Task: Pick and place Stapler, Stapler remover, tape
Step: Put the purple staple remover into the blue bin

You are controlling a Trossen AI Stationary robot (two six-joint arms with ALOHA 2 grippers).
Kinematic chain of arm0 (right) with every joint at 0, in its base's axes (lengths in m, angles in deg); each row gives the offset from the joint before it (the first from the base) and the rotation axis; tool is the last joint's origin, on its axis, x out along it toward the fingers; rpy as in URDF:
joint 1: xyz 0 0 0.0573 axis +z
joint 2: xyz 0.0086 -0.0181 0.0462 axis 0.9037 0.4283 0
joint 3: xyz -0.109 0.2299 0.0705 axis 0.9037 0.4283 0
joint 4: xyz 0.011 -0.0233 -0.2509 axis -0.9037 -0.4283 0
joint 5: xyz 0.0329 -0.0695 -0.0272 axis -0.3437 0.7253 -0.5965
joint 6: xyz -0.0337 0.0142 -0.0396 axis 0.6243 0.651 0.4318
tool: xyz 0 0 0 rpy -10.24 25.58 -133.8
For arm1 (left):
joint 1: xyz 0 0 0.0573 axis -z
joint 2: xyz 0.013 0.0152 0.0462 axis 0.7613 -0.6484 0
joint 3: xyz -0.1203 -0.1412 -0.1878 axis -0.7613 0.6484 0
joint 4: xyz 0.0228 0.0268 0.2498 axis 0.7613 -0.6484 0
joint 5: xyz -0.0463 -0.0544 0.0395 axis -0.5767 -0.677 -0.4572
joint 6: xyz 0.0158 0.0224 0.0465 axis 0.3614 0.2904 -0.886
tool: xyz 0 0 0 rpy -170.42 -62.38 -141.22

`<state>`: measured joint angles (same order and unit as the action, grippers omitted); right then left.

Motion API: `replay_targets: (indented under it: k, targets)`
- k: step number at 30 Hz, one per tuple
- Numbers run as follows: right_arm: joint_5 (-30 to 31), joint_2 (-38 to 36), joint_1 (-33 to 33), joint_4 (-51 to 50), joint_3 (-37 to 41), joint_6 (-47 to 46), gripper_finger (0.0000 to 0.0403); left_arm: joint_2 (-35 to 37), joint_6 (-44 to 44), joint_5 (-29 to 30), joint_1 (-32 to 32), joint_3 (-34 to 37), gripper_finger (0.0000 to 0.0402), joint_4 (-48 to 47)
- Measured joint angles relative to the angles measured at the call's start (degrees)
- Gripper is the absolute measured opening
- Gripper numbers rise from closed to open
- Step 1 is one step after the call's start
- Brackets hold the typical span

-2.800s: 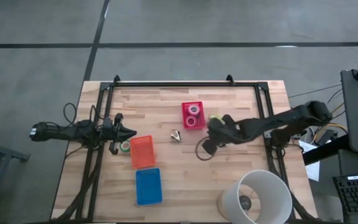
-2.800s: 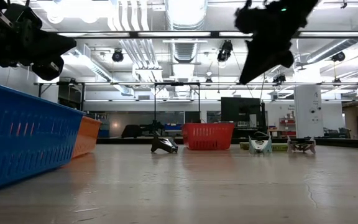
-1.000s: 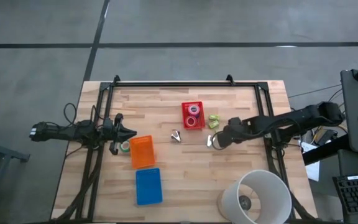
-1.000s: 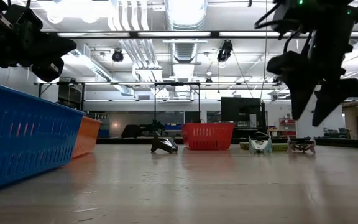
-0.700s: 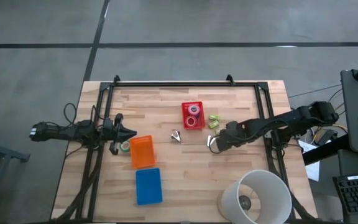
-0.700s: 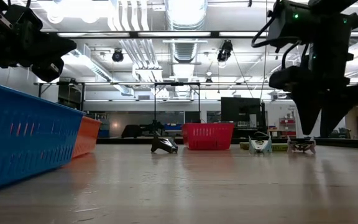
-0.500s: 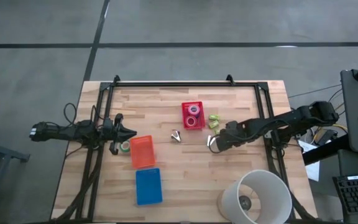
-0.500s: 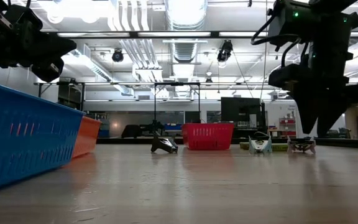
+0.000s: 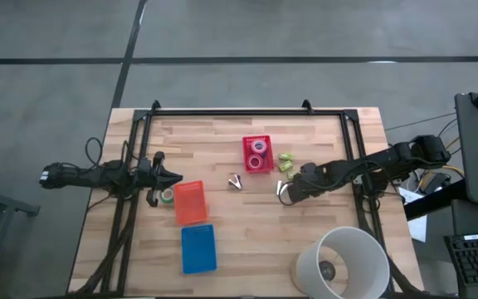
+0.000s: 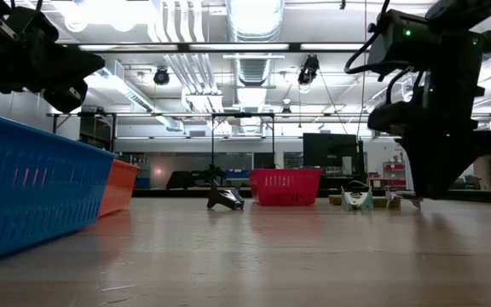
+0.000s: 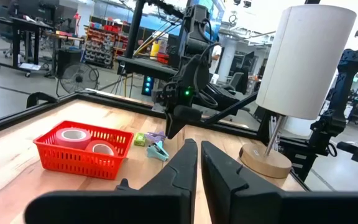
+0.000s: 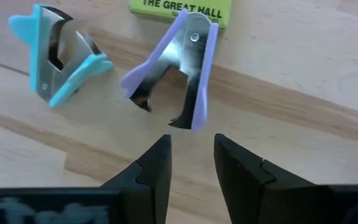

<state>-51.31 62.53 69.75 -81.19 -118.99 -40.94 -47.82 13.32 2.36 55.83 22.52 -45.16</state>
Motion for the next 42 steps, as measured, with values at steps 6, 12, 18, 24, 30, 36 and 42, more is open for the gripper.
replay_targets:
  k: [6,12,18,24,30,36,42]
  targets:
    - [0.92,-0.14,0.00,-0.06,0.21,1.15,0.0109,0.01,-0.02,0.01,0.01,0.00,0.0024,0.00]
    - [1.89,-2.07,0.00,-0.39,0.21,1.54,0.0109,0.01,0.00,0.00,-0.01,0.00,0.0023,-0.01]
    - [4.48,-3.48,-0.48,-0.44,0.24,1.54,0.0109,0.01,-0.02,-0.01,-0.01,0.00,0.0025,-0.02]
    - [5.28,-1.52,-0.74,-0.43,0.49,1.74,0.0109,0.01,0.00,-0.01,-0.01,0.00,0.0023,-0.04]
    - [5.85,-1.36,-0.77,-0.26,0.49,2.19,0.0103,0.01,0.00,-0.01,0.00,0.00,0.0025,-0.15]
    - [5.76,-1.34,-0.79,-0.24,0.49,2.79,0.0070,0.01,0.00,-0.01,-0.01,0.00,0.0024,-0.14]
    - [5.61,-1.32,-0.79,-0.15,0.49,4.15,0.0016,0.01,0.00,0.01,0.01,0.00,0.0024,-0.09]
